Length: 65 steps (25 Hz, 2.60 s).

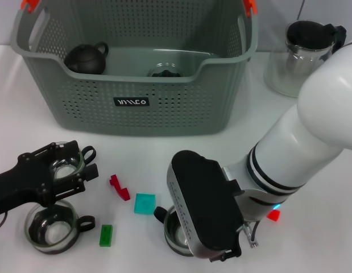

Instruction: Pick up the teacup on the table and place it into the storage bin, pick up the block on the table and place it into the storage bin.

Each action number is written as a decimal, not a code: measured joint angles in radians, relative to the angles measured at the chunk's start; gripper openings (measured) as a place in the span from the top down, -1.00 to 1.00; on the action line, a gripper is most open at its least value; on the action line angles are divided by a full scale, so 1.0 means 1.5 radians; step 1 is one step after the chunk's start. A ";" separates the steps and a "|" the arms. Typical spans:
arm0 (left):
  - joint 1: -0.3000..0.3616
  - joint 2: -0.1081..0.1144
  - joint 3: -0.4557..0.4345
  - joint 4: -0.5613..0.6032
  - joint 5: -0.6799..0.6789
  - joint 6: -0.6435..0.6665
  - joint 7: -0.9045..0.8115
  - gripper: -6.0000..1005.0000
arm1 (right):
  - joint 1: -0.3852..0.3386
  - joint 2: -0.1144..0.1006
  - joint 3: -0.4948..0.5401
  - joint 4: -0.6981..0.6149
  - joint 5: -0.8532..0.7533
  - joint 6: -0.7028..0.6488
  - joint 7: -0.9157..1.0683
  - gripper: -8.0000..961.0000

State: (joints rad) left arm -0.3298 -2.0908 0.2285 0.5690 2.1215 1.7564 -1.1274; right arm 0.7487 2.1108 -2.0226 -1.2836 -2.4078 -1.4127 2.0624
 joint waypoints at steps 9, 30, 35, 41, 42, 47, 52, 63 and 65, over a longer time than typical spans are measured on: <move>-0.002 0.000 0.000 0.000 0.000 0.000 0.000 -0.59 | 0.003 0.000 0.006 0.006 0.016 0.001 0.001 0.47; -0.005 0.001 0.000 0.000 0.000 0.000 -0.002 -0.59 | -0.017 -0.008 0.566 -0.068 0.313 -0.202 -0.013 0.87; -0.007 0.000 0.002 -0.001 -0.002 -0.001 -0.002 -0.59 | -0.023 -0.007 0.602 -0.069 0.357 -0.041 0.032 0.87; -0.009 0.000 0.001 -0.001 -0.001 -0.005 -0.003 -0.59 | 0.041 -0.008 0.542 -0.027 0.266 0.180 0.101 0.87; -0.009 -0.001 0.001 -0.002 -0.001 -0.006 -0.002 -0.59 | 0.069 -0.008 0.536 0.003 0.233 0.206 0.119 0.87; -0.008 -0.001 0.001 -0.002 0.000 -0.007 -0.002 -0.59 | 0.233 -0.009 0.534 0.240 0.131 0.302 0.170 0.87; -0.008 -0.003 0.003 -0.003 0.000 -0.007 -0.002 -0.58 | 0.369 -0.004 0.525 0.500 0.072 0.466 0.180 0.87; -0.019 -0.002 0.005 -0.019 0.000 -0.027 -0.001 -0.59 | 0.419 0.005 0.480 0.659 0.102 0.600 0.185 0.87; -0.021 -0.002 0.005 -0.019 0.000 -0.027 0.000 -0.59 | 0.415 0.003 0.466 0.660 0.110 0.593 0.184 0.87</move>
State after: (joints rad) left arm -0.3620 -2.0944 0.2363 0.5401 2.1221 1.7159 -1.1280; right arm 1.3717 2.1154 -1.3237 -0.2933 -2.2424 -0.5235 2.3379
